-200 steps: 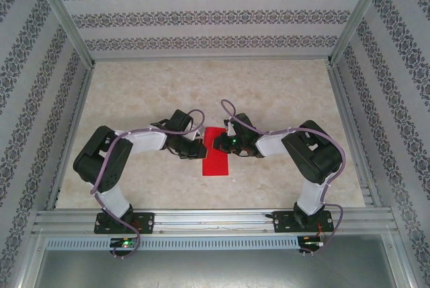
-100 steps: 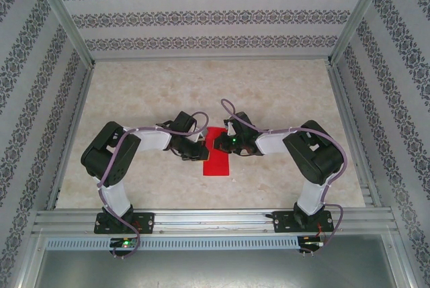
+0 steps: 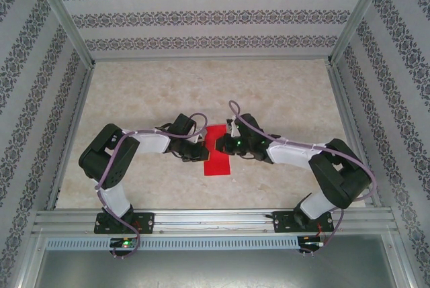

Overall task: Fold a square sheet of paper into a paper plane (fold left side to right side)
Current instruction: Hold the square sheet of paper at the center of the table, then first fold the square sheet of paper in half at the center of the table.

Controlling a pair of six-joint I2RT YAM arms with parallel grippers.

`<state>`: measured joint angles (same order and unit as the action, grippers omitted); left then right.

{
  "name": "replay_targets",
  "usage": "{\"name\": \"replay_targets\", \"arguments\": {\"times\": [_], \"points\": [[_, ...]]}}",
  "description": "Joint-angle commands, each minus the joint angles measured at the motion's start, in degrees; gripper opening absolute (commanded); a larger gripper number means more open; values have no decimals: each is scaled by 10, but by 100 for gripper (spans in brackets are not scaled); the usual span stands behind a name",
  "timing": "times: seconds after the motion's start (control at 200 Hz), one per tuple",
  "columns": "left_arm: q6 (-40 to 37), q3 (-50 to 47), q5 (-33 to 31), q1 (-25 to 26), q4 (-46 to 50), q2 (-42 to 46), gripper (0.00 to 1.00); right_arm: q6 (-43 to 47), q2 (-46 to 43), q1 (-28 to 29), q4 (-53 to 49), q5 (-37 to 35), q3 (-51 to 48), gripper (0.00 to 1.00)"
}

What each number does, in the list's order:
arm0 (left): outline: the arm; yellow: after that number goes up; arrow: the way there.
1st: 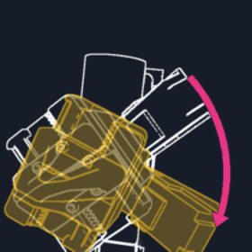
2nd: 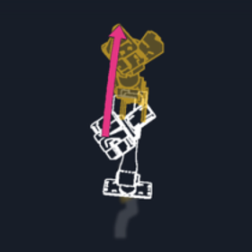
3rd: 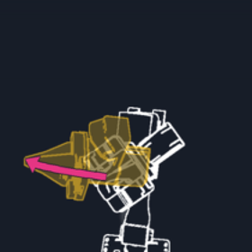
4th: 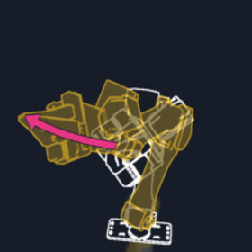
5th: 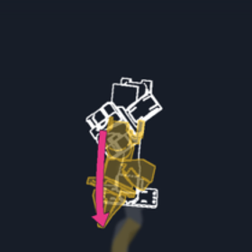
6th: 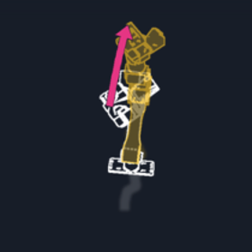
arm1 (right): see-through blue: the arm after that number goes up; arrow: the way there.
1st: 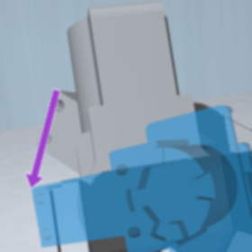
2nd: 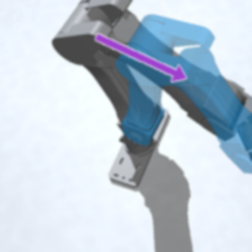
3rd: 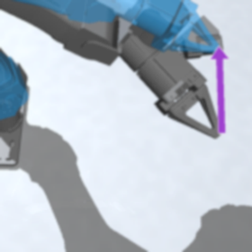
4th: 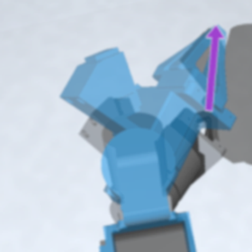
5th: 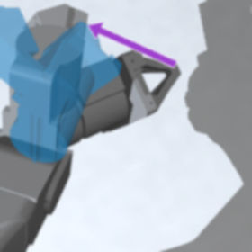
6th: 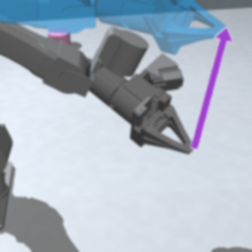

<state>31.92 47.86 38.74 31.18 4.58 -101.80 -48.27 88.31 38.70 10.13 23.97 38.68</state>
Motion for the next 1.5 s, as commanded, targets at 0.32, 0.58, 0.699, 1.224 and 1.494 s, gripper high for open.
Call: {"name": "replay_targets", "arguments": {"times": [0.32, 0.58, 0.699, 1.224, 1.494], "points": [[16, -13, -34, 10, 7, 0, 0, -43, 60, 49, 25, -43, -24, 0], [15, 14, -30, 9, 13, 24, 0, -40, 86, 49, 10, -49, -42, 0], [10, 35, -31, 6, 15, 18, 0, -32, 94, 48, -8, -57, -46, 0], [2, 73, -33, -12, 0, -52, 0, -10, 104, 41, -56, -68, -42, 0], [0, 56, -34, -26, -22, -61, 0, 6, 106, 42, -99, -72, -31, 0]]}}
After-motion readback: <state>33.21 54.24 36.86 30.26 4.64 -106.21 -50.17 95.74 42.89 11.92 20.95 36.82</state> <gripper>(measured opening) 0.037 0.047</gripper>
